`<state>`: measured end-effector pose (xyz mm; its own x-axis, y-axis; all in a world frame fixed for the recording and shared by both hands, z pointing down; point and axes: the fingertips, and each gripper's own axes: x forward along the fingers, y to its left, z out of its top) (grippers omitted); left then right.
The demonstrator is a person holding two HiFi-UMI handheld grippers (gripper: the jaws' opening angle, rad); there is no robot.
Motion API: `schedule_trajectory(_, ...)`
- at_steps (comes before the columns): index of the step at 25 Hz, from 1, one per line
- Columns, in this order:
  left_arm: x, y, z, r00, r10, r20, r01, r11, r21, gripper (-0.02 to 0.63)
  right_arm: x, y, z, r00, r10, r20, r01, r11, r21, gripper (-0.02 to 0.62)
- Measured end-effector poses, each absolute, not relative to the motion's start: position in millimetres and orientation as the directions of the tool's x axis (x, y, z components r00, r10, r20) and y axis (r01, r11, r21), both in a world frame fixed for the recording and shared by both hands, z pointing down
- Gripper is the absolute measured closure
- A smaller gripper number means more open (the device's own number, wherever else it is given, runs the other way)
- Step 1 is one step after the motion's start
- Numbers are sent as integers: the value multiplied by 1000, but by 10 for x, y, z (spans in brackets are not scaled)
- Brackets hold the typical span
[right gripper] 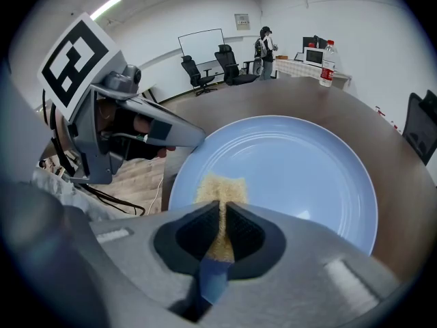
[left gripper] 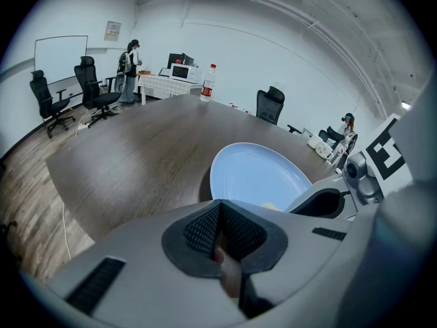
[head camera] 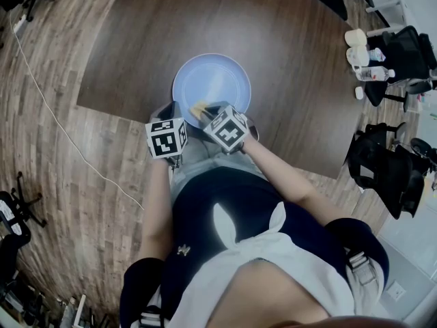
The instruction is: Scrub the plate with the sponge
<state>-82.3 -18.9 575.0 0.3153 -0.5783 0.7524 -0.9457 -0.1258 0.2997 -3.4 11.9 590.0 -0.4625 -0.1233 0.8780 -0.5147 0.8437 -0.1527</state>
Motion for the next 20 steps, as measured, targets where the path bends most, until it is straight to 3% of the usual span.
schedule_trajectory(20,-829,-189,5731,318,-577,752,-944,-123,305,600,-72,310,5864,-469,-16,883,-346,923,-167,568)
